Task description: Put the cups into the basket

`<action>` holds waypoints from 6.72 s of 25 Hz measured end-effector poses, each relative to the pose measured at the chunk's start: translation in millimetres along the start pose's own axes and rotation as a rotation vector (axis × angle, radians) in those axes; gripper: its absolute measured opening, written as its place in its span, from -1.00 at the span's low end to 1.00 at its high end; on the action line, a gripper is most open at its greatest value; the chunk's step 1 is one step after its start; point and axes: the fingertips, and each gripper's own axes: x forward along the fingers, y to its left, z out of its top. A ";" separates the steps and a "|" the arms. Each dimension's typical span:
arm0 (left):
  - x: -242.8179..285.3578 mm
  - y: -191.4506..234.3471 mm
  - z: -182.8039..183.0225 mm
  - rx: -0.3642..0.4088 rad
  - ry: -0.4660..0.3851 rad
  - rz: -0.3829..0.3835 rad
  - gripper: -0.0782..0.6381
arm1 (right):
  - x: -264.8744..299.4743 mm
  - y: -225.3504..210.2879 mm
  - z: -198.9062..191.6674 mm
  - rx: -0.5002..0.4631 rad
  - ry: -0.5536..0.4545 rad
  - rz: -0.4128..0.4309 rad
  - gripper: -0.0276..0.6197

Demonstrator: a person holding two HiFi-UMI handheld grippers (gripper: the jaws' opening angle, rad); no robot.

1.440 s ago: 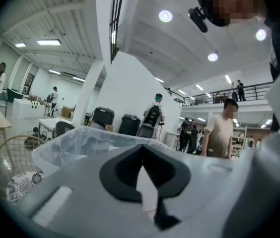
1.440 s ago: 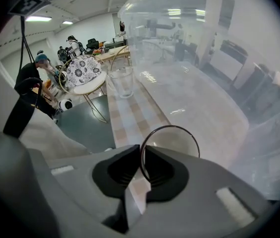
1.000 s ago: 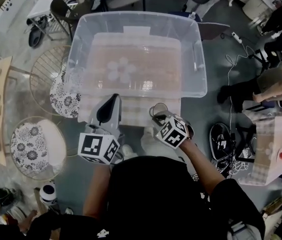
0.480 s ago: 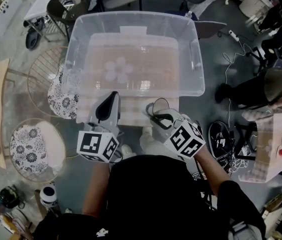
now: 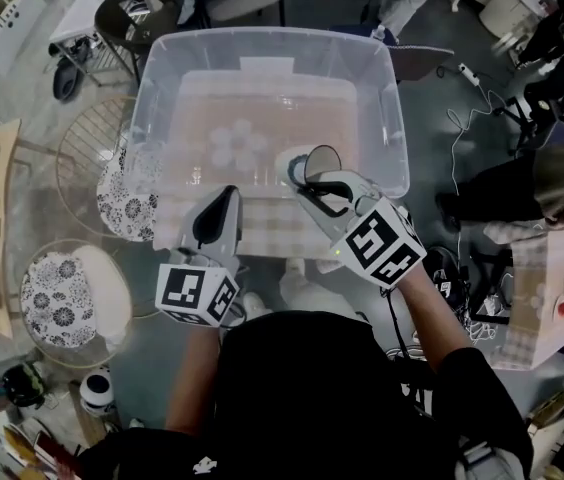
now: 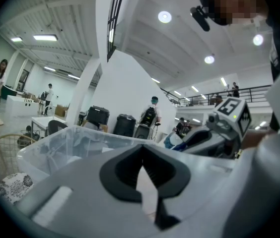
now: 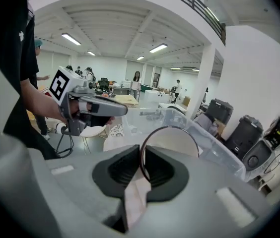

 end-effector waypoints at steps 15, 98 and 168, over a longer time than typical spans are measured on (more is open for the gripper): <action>2.4 28.4 2.6 -0.002 0.007 0.125 -0.76 | 88.6 -91.9 -38.0 -0.041 0.191 0.052 -0.80; -83.8 64.7 17.7 -0.018 -0.067 0.389 -0.76 | 103.9 -42.2 73.9 -0.005 -0.241 0.222 -0.91; -232.0 98.1 -22.2 -0.088 -0.094 0.688 -0.76 | 313.5 213.6 -138.2 -0.676 0.471 0.520 -0.64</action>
